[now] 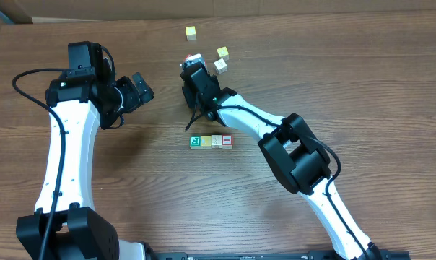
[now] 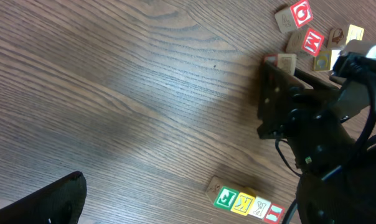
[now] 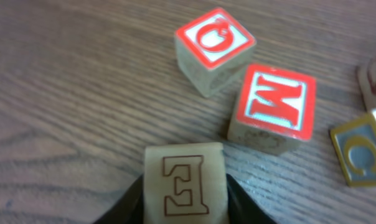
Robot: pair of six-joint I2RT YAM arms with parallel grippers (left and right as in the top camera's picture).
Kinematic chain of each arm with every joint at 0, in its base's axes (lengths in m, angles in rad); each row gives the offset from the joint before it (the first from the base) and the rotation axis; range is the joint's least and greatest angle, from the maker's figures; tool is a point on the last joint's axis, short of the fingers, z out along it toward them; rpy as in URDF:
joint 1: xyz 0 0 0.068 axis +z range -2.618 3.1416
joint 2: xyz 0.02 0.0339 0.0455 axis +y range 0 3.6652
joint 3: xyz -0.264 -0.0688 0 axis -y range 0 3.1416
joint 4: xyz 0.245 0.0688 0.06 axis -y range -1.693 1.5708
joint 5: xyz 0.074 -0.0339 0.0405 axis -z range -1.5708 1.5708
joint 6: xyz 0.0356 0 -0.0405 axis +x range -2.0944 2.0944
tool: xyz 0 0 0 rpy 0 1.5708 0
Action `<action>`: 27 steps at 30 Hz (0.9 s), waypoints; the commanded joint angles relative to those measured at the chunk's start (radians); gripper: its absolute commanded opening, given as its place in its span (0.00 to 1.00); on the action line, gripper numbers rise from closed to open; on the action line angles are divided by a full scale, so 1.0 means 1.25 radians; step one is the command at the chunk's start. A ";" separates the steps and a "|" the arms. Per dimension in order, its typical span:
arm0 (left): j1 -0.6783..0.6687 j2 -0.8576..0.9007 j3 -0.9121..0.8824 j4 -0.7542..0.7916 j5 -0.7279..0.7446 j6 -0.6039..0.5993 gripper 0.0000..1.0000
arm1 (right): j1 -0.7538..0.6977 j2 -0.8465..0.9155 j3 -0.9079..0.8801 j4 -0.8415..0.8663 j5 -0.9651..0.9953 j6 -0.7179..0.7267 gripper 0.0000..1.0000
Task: Flip 5 blocks
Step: 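Grasp the cream E block with the right gripper and lift, then carry the E block down to the right of the red I block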
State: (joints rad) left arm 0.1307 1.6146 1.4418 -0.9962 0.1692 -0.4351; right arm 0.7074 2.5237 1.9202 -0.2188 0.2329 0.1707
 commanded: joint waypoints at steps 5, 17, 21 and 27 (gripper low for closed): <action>-0.005 0.002 0.005 0.002 0.003 0.010 1.00 | 0.001 -0.143 0.002 -0.071 0.001 -0.012 0.16; -0.005 0.002 0.005 0.002 0.003 0.010 1.00 | 0.001 -0.524 0.002 -0.573 -0.014 0.114 0.12; -0.005 0.002 0.005 0.002 0.003 0.010 1.00 | 0.001 -0.605 0.002 -0.768 -0.044 0.153 0.12; -0.005 0.002 0.005 0.002 0.003 0.010 1.00 | -0.002 -0.609 -0.027 -0.948 -0.045 0.310 0.12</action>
State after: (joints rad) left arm 0.1307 1.6146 1.4418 -0.9962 0.1692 -0.4351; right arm 0.7082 1.7428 1.9152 -1.3838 0.1871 0.4339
